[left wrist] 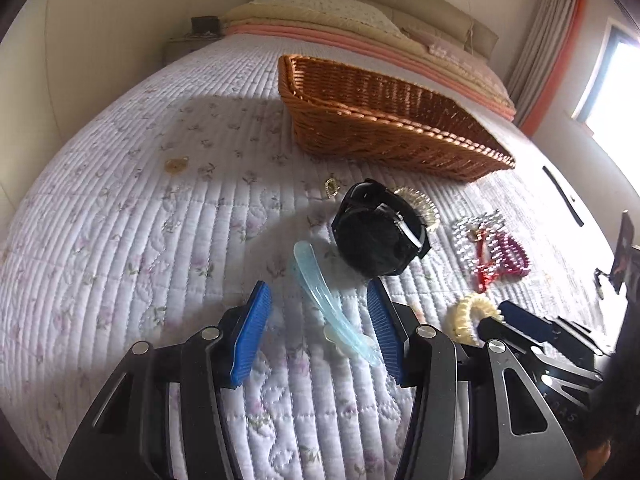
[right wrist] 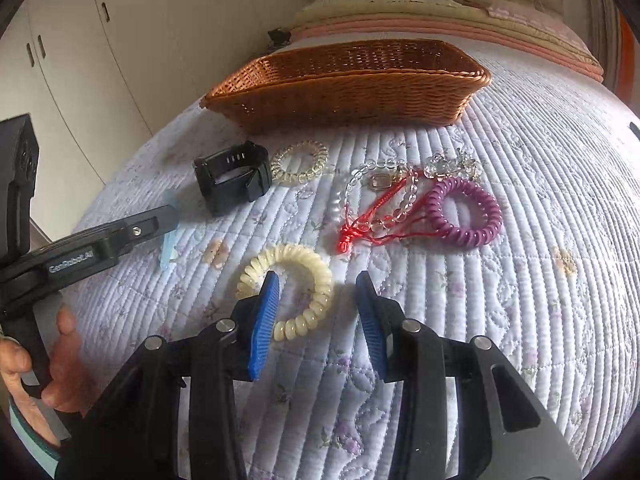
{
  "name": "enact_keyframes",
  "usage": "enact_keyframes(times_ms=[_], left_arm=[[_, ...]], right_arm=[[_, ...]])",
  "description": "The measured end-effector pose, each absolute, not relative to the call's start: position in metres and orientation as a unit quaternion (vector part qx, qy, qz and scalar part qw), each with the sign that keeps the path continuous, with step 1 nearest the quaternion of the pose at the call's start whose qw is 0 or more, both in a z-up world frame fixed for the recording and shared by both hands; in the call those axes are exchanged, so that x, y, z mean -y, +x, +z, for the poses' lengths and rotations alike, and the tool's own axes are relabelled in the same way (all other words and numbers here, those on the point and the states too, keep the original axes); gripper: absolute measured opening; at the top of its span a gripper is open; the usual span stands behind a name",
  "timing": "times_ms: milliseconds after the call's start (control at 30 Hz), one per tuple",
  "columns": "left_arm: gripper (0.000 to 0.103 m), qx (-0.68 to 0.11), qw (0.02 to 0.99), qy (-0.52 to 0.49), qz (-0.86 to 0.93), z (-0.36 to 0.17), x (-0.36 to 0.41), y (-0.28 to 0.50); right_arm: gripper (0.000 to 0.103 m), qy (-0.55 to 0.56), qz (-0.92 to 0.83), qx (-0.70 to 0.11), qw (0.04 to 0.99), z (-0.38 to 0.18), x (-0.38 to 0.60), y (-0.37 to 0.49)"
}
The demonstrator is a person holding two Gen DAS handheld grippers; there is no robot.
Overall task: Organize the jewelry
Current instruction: 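Grasp the pale blue hair clip with the left tool while the right tool grasps the cream coil tie, then carry both items over the basket and open both tools to drop them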
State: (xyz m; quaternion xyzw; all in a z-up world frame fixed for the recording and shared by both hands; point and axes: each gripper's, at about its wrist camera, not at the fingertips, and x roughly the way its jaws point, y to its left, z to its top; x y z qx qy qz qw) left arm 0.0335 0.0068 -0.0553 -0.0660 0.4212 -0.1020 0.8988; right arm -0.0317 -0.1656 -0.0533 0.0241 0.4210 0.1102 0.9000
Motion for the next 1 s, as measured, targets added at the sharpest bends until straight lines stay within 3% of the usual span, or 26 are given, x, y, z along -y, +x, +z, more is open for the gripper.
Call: enact_keyframes(times_ms=[133,200,300,567,700,767,833,867,900,1000], left_arm=[[0.042,-0.424,0.901,-0.030,-0.089,-0.056,0.000,0.034],[0.029,-0.424,0.902,-0.001,-0.086,-0.057,0.000,0.032],[0.021,-0.427,0.898,0.011,-0.106,-0.055,-0.008,0.028],[0.022,-0.429,0.892,-0.001,-0.140,-0.056,-0.027,0.022],[0.035,-0.427,0.893,-0.014,-0.142,-0.056,-0.024,0.021],[0.035,-0.424,0.897,-0.004,-0.129,-0.056,-0.020,0.021],[0.029,-0.424,0.898,0.010,-0.118,-0.057,-0.015,0.021],[0.015,-0.422,0.899,0.015,-0.113,-0.057,-0.015,0.021],[0.008,-0.422,0.900,0.015,-0.113,-0.056,-0.015,0.022],[0.008,-0.413,0.902,0.001,-0.124,-0.054,-0.020,0.019]], right_arm=[[0.027,0.005,0.106,-0.421,0.901,-0.055,0.159,-0.030],[0.020,0.006,0.108,-0.420,0.901,-0.055,0.159,-0.031],[0.020,0.017,0.111,-0.421,0.900,-0.054,0.163,-0.032],[0.020,0.024,0.109,-0.423,0.899,-0.055,0.163,-0.032],[0.020,0.034,0.112,-0.429,0.896,-0.055,0.166,-0.026],[0.020,0.032,0.110,-0.431,0.895,-0.056,0.164,-0.024],[0.020,0.026,0.108,-0.430,0.896,-0.056,0.162,-0.024],[0.020,0.024,0.109,-0.429,0.896,-0.056,0.162,-0.024],[0.012,0.024,0.111,-0.428,0.897,-0.056,0.162,-0.025],[0.010,0.030,0.119,-0.420,0.899,-0.053,0.161,-0.029]])
